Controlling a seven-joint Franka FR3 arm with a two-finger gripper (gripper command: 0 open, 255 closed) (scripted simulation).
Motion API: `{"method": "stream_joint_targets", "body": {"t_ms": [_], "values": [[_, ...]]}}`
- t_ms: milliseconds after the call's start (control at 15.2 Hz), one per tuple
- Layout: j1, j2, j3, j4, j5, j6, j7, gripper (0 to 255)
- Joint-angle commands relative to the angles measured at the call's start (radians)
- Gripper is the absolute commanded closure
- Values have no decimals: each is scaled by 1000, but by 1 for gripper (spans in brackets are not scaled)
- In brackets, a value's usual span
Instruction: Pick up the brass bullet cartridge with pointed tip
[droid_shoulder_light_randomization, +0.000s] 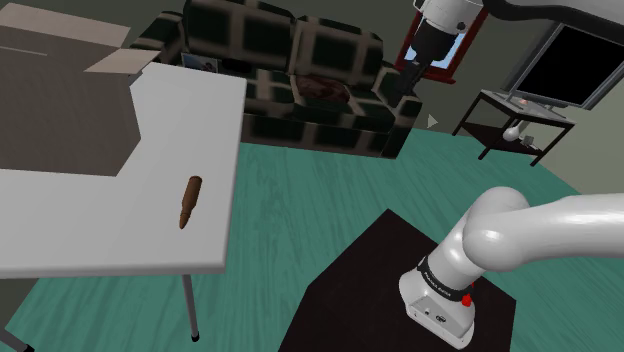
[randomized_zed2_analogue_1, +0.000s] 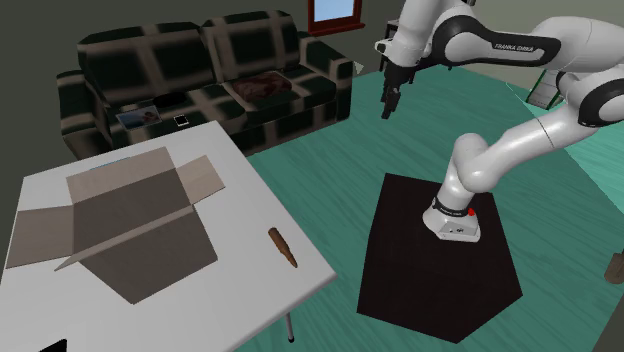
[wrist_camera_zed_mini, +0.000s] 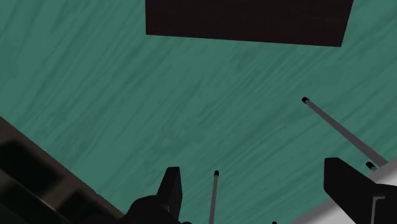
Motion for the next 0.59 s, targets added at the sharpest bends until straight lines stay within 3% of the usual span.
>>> {"method": "stream_joint_targets", "body": {"t_ms": [0, 528], "values": [[0, 0, 0, 0, 0, 0, 0, 0], [1, 73, 191, -60, 112, 103, 305, 0]]}}
